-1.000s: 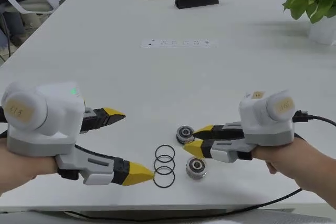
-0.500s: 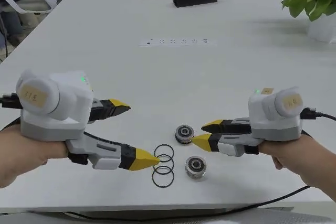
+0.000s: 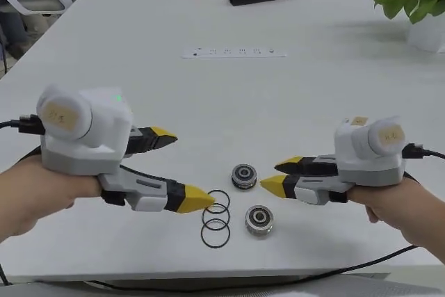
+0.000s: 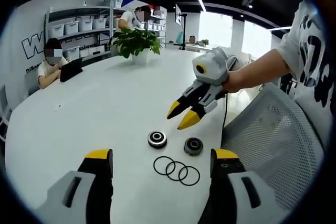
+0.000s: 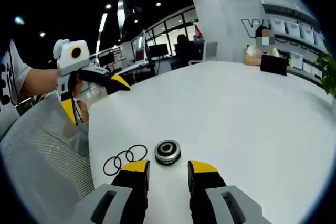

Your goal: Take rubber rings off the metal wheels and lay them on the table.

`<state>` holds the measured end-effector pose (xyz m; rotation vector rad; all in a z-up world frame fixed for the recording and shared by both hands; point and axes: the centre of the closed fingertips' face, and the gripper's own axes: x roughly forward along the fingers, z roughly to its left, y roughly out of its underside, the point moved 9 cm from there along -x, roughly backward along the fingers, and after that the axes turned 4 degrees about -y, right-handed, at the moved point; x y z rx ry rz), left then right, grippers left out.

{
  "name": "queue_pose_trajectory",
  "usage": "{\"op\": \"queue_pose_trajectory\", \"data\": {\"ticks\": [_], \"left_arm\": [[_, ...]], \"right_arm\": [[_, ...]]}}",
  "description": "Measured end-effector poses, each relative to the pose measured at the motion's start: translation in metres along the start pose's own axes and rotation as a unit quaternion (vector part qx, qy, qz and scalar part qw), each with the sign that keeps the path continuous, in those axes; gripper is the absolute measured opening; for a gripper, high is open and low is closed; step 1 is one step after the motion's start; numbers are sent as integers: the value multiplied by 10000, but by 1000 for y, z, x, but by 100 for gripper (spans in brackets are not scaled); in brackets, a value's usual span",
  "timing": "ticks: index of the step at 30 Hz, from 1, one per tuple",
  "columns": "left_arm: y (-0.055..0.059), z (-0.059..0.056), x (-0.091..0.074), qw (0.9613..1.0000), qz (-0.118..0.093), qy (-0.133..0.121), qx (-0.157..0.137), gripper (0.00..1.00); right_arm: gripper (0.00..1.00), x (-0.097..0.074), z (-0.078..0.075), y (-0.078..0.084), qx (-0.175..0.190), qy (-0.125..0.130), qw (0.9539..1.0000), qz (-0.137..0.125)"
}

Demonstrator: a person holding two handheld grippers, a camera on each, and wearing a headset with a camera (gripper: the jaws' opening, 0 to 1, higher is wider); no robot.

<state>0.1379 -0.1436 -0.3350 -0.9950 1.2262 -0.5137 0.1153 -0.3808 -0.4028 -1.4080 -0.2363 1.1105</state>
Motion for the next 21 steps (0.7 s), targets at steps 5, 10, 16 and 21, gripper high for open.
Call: {"op": "queue_pose_trajectory", "data": {"ticks": [5, 10, 16, 21], "left_arm": [[1, 3, 5, 10000, 19, 11, 10, 72], [1, 5, 11, 10000, 35, 21, -3, 69], [1, 8, 18, 10000, 52, 52, 22, 66], [2, 9, 25, 10000, 61, 69, -11, 65]], "right_arm": [[27, 1, -3, 1, 5, 14, 10000, -16], [27, 4, -4, 3, 0, 10, 10000, -13], [27, 8, -5, 6, -5, -12, 10000, 19], [26, 12, -4, 8, 28, -34, 10000, 21]]}}
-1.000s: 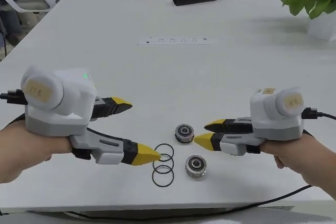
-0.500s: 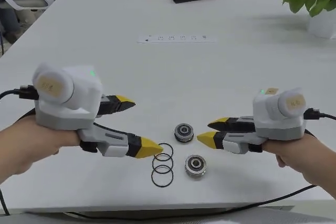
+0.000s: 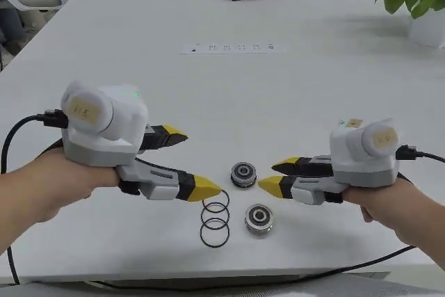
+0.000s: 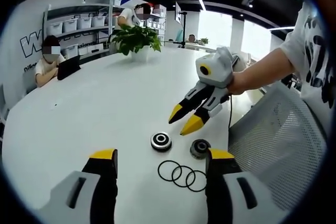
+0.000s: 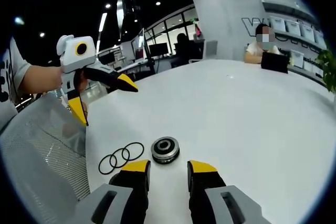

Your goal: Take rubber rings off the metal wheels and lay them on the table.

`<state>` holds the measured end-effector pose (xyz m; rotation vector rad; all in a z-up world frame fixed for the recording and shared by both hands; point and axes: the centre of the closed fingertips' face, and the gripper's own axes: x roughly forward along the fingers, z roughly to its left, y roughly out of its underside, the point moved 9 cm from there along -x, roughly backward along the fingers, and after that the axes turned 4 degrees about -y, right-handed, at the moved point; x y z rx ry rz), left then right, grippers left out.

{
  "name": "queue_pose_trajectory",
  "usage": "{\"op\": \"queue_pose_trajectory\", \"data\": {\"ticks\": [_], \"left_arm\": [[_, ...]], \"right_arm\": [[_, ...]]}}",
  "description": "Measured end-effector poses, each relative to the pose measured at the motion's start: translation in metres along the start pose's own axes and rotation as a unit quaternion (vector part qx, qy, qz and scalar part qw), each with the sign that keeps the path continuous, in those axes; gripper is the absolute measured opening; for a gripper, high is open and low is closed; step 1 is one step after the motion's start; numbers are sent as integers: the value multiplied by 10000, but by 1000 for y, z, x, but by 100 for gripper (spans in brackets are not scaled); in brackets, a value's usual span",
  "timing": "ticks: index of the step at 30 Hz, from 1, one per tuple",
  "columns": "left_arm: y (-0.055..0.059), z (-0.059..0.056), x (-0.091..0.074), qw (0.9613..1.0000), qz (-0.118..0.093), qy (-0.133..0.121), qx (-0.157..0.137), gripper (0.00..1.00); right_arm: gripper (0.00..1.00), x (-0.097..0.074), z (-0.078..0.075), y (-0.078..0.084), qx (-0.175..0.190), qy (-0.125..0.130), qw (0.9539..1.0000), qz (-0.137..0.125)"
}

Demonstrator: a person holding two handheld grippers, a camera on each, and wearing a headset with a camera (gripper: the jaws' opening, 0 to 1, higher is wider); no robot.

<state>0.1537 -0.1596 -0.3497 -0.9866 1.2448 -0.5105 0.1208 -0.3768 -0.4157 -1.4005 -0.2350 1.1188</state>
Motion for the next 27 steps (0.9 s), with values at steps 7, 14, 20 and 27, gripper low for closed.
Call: {"op": "queue_pose_trajectory", "data": {"ticks": [7, 14, 20, 27], "left_arm": [[1, -1, 9, 10000, 50, 64, 26, 62], [1, 0, 17, 9999, 31, 104, -50, 58], [2, 1, 24, 9999, 36, 117, -98, 55], [5, 4, 33, 9998, 94, 155, -92, 51]], "right_arm": [[25, 6, -1, 2, -28, -29, 10000, 31], [24, 10, -1, 4, 10, -40, 10000, 17], [22, 14, -2, 7, -8, -50, 10000, 49], [20, 17, -2, 9, 14, -62, 10000, 50]]}}
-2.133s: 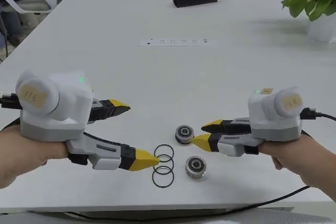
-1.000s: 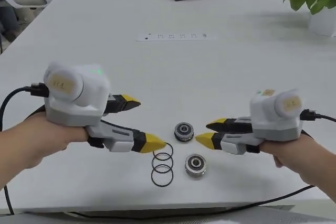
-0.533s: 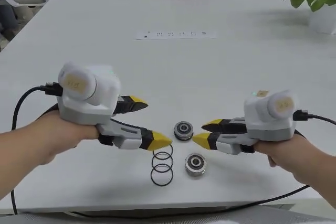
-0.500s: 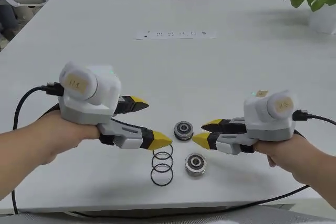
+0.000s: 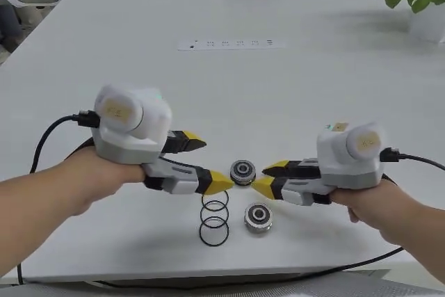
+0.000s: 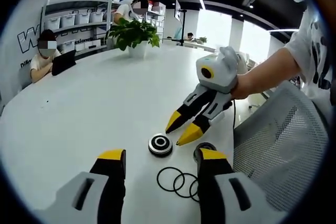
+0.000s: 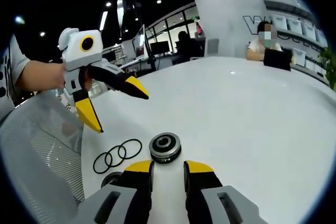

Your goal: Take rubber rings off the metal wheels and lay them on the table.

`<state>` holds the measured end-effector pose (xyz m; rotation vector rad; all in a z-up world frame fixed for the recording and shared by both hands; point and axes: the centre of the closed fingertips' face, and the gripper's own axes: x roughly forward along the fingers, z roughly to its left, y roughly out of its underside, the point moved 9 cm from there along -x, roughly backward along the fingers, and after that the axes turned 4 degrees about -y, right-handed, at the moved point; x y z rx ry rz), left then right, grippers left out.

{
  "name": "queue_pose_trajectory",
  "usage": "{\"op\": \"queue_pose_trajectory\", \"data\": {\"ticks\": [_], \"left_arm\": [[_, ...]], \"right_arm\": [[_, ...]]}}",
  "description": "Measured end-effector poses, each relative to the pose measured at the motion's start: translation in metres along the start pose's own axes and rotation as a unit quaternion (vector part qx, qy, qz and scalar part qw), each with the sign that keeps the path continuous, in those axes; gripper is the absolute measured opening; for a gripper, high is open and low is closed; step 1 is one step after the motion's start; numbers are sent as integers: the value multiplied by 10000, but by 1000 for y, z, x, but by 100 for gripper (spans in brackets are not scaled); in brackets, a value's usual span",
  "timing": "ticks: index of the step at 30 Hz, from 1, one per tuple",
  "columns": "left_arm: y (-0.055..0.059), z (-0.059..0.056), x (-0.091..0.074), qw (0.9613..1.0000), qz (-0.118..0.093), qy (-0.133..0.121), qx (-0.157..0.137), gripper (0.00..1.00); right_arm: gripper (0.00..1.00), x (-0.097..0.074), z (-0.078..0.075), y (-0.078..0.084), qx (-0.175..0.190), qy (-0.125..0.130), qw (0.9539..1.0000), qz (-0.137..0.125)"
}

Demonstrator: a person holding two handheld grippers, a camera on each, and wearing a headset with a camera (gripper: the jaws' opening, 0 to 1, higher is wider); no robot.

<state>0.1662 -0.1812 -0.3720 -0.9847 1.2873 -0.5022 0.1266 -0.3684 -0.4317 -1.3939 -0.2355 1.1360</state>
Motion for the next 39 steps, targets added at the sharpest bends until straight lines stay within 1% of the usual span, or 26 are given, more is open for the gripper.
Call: {"op": "queue_pose_trajectory", "data": {"ticks": [2, 6, 14, 20, 27, 31, 39], "left_arm": [[0, 1, 3, 10000, 21, 6, -9, 49], [1, 0, 7, 10000, 51, 27, -5, 46], [0, -1, 16, 9999, 90, 65, 1, 41], [3, 1, 24, 9998, 147, 118, 29, 38], [4, 0, 30, 9996, 204, 170, 57, 34], [4, 0, 34, 9994, 253, 184, 120, 32], [3, -2, 39, 9992, 291, 210, 174, 28]], "right_arm": [[20, 1, -1, 0, 20, 4, 10000, -28], [19, 3, -1, 0, 33, 5, 10000, -36], [16, 6, -1, -1, -32, -22, 10000, -26], [14, 8, -1, -1, -106, -41, 9999, 5], [11, 9, -1, 0, -137, -51, 9999, 15], [10, 9, -1, 0, -169, -51, 9998, 33], [10, 9, -1, 0, -179, -55, 9998, 19]]}}
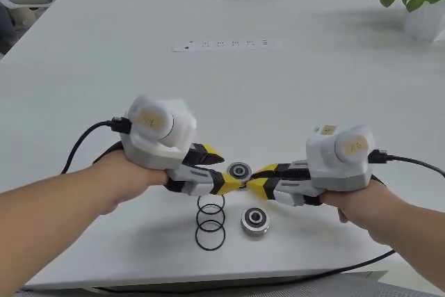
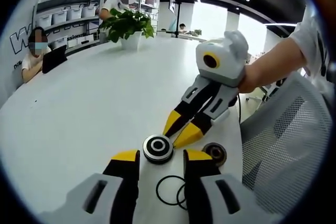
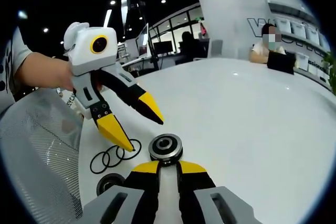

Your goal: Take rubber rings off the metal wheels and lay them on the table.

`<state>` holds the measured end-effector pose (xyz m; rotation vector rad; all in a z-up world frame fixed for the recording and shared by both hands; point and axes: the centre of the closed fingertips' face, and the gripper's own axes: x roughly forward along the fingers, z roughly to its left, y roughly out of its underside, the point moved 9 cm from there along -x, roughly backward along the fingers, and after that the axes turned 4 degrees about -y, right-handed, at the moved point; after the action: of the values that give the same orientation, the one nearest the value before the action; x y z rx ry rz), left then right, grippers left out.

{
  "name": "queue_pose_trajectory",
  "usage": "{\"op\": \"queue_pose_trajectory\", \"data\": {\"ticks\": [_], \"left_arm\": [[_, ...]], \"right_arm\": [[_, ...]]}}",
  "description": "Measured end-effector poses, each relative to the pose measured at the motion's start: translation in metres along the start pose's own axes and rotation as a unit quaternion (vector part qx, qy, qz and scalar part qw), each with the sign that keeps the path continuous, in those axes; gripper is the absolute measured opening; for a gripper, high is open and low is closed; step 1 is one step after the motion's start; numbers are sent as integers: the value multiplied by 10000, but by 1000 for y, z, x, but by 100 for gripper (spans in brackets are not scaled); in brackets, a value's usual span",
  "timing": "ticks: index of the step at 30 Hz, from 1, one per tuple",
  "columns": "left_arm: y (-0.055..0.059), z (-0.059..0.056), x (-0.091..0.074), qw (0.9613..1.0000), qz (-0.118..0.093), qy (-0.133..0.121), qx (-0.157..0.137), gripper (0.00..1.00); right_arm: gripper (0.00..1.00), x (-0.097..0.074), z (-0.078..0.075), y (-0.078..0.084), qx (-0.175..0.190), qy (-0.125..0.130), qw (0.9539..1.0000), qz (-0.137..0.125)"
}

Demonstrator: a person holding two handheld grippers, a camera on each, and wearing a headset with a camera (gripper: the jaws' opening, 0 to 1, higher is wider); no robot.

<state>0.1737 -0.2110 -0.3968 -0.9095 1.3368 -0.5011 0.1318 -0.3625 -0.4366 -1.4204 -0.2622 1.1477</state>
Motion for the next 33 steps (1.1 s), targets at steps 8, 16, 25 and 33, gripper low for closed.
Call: {"op": "queue_pose_trajectory", "data": {"ticks": [8, 16, 25, 33], "left_arm": [[-3, -2, 6, 10000, 14, 40, 90, 23], [-4, -3, 12, 9997, 110, 54, 227, 19], [-3, -2, 15, 9994, 172, 13, 290, 14], [-5, -2, 17, 9991, 166, -73, 386, 11]], "right_arm": [[9, 0, -1, 0, -2, 7, 10000, -15], [8, -1, 0, 0, 5, 15, 10000, -22], [8, -1, 0, 1, -1, 17, 10000, -33], [8, -1, 0, 1, -7, 16, 10000, -40]]}}
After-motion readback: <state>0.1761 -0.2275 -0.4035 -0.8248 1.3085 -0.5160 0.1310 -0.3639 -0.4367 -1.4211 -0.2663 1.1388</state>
